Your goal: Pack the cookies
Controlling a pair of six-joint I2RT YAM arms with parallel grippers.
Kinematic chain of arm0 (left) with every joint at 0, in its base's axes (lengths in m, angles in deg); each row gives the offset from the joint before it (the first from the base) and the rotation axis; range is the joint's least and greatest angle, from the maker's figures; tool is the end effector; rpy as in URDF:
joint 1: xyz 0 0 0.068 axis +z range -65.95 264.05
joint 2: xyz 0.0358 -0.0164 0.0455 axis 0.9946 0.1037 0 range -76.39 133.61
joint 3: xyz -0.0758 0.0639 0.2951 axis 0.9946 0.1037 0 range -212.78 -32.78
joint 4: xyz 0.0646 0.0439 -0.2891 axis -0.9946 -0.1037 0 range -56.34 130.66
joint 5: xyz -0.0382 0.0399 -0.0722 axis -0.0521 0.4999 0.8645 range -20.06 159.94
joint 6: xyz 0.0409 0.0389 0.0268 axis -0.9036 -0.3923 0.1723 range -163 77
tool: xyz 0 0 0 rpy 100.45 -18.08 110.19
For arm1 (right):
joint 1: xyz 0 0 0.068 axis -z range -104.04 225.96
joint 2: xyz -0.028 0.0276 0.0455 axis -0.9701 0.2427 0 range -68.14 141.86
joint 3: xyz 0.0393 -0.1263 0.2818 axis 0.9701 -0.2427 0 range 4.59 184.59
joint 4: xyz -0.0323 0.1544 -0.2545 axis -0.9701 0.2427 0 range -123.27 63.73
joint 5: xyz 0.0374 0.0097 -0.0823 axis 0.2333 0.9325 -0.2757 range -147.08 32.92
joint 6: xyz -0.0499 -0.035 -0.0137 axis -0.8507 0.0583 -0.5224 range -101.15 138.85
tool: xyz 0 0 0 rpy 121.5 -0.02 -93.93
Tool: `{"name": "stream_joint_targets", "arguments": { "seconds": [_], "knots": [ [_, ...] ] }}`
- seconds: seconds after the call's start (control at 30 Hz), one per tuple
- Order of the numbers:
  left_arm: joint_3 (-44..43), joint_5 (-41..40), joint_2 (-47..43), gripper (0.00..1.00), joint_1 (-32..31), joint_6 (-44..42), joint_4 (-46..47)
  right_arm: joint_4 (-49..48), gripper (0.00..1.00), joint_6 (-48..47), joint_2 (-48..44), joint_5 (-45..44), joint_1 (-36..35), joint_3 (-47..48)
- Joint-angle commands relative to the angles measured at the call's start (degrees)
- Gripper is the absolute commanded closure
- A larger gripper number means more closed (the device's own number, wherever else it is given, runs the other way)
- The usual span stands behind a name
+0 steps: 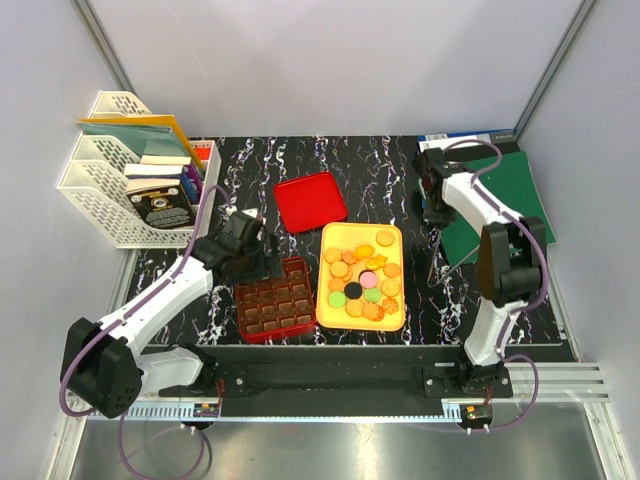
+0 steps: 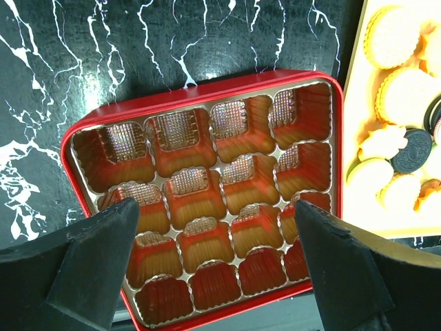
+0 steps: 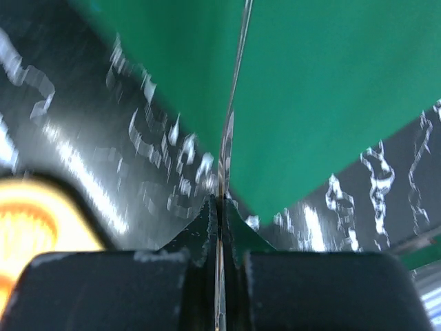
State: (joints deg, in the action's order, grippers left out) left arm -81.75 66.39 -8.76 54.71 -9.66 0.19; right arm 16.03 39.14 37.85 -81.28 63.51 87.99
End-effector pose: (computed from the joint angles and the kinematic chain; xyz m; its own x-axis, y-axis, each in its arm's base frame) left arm 0.2249 -0.1229 0.2556 -0.8786 -0.1353 -0.4580 -0.0258 0.9710 -0.2376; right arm 0.4206 0.0728 0.2396 -0.8956 0.1264 -0.4265 0.2543 0.9321 -0.2578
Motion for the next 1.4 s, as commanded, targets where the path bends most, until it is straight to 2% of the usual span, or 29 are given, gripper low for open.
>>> {"name": "stream_joint_targets", "arguments": {
  "seconds": [0.0,0.03,0.07,0.17,0.2,0.27,0.3,0.37,0.43,0.47,0.5,0.53,0.57,0.6,0.63,0.67,0.7,0.73,0.77,0.8,1.03,1.37],
  "knots": [
    [-0.51,1.09,0.21,0.01,-0.01,-1.44,1.53,1.59,0.94,-1.14,6.75,3.28,3.74,7.03],
    [-0.42,1.18,0.30,0.01,-0.10,-1.44,1.62,1.50,0.90,-1.13,7.73,3.55,3.83,8.70],
    [-0.42,1.44,0.39,0.01,-0.01,-1.53,1.62,1.50,0.78,-1.40,8.61,4.07,3.83,9.58],
    [-0.34,1.44,0.22,0.01,-0.10,-1.96,1.88,1.24,0.56,-0.79,9.76,5.83,3.84,11.52],
    [-0.34,1.44,0.13,0.01,-0.01,-2.05,1.97,1.15,0.41,-0.61,9.50,6.01,3.83,11.70],
    [-0.34,1.35,-0.05,0.01,-0.10,-2.14,2.15,0.89,0.26,0.27,8.62,5.75,3.83,11.62],
    [0.01,1.35,-0.22,0.01,-0.01,-2.05,2.41,0.80,0.13,0.53,7.31,5.31,3.83,11.27],
    [0.10,1.53,-0.14,0.01,-0.10,-2.05,2.59,0.71,0.01,2.02,3.89,4.70,3.75,9.43],
    [0.37,1.62,-0.05,0.01,-0.01,-1.97,3.02,-0.95,0.00,4.21,0.02,2.95,3.83,4.78],
    [0.45,1.62,-0.05,0.01,-0.01,-1.88,3.03,-2.09,0.00,6.49,-4.70,2.42,3.75,2.50],
    [0.72,1.79,-0.05,0.01,-0.01,-1.79,3.20,-3.49,0.00,7.56,-7.36,2.67,3.75,-2.75],
    [0.89,1.88,-0.05,0.01,-0.01,-1.70,3.64,-5.86,0.09,9.22,-9.91,2.76,3.75,-5.58],
    [1.07,2.23,0.04,0.01,-0.01,-1.53,3.82,-6.75,0.25,12.89,-14.63,3.28,3.83,-8.22],
    [1.33,2.58,0.04,0.01,-0.01,-1.53,3.99,-7.46,0.35,15.10,-16.94,3.29,3.83,-10.68],
    [1.51,2.85,0.30,0.01,-0.01,-1.53,4.34,-8.51,0.42,17.30,-19.14,3.20,3.75,-14.80],
    [1.60,3.20,0.48,0.01,-0.10,-1.27,4.43,-9.21,0.40,19.15,-23.16,3.72,3.83,-16.75],
    [1.77,3.20,0.48,0.01,-0.10,-1.26,4.52,-10.09,0.33,19.43,-24.94,5.47,3.83,-20.17],
    [1.86,3.20,0.57,0.01,-0.01,-1.26,4.69,-11.23,0.22,19.78,-26.53,6.01,3.75,-21.59],
    [2.04,4.59,0.48,0.01,-0.01,-1.26,4.78,-11.76,0.03,20.04,-29.15,6.62,3.75,-22.91],
    [2.38,4.69,0.48,0.01,-0.01,-1.18,4.96,-11.86,0.00,20.66,-30.40,7.24,3.75,-25.10],
    [3.71,6.89,0.39,0.01,-0.10,-0.47,6.63,-13.87,0.00,30.58,-36.03,13.74,3.75,-35.66],
    [5.02,7.51,-1.10,0.01,-0.27,0.06,6.37,-15.72,0.00,34.02,-30.86,8.21,3.75,-36.81]
  ]
}}
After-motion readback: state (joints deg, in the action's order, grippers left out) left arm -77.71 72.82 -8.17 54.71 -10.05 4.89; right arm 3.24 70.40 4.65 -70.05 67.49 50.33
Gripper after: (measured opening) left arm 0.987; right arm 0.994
